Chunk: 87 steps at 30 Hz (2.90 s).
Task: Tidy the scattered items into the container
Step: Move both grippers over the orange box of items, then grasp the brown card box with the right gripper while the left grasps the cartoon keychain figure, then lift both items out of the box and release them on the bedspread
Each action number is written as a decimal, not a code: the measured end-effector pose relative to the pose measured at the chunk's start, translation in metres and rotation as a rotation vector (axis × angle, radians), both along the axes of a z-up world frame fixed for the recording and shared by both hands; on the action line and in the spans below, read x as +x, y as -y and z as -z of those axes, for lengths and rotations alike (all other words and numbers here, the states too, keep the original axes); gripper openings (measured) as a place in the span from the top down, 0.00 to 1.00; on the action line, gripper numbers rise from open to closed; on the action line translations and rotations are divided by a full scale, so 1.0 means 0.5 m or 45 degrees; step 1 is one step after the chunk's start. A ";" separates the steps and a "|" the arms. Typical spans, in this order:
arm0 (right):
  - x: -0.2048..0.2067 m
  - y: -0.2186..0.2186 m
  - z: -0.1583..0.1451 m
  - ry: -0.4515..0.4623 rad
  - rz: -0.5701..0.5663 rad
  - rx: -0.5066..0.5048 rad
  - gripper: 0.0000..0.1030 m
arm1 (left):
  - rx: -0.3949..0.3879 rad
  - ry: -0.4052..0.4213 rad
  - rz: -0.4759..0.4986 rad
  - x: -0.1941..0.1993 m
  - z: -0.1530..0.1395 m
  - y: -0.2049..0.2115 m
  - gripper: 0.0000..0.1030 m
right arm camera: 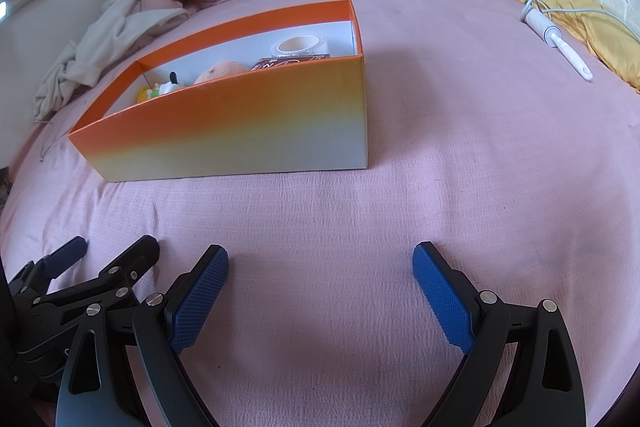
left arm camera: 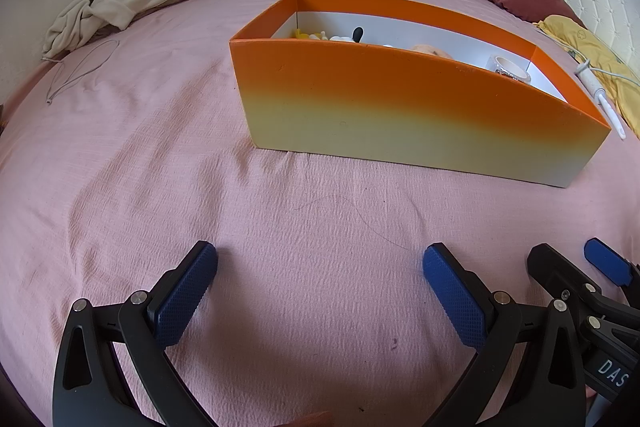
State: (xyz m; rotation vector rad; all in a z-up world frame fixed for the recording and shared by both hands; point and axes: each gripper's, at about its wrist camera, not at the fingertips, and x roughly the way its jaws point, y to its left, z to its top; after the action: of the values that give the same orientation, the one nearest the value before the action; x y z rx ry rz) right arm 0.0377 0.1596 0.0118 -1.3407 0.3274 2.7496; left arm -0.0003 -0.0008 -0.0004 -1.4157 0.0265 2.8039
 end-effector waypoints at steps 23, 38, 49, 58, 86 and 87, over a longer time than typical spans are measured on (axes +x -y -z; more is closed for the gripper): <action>-0.005 0.006 -0.001 0.012 -0.047 -0.015 0.00 | -0.076 0.001 -0.035 0.001 -0.061 0.035 0.00; -0.016 -0.079 -0.123 -0.067 0.038 -0.011 0.22 | 0.123 0.177 0.391 -0.238 -0.221 -0.043 0.23; -0.216 0.087 -0.175 0.137 -0.662 0.566 0.60 | 0.054 0.509 0.453 -0.335 -0.128 -0.074 0.37; -0.303 0.075 -0.085 0.498 -0.722 0.541 0.32 | -0.194 0.506 0.486 -0.311 -0.062 -0.116 0.37; -0.230 -0.035 -0.225 0.185 -0.363 -0.305 0.82 | 0.208 0.108 0.310 -0.209 -0.325 0.048 0.50; -0.218 -0.035 -0.238 0.154 -0.348 -0.326 0.82 | 0.222 0.088 0.292 -0.202 -0.335 0.050 0.50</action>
State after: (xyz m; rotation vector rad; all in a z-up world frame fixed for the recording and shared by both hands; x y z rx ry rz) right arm -0.0714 0.1771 0.1309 -1.7246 0.5415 2.9025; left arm -0.1014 -0.0257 0.1673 -1.3726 -0.0507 2.5058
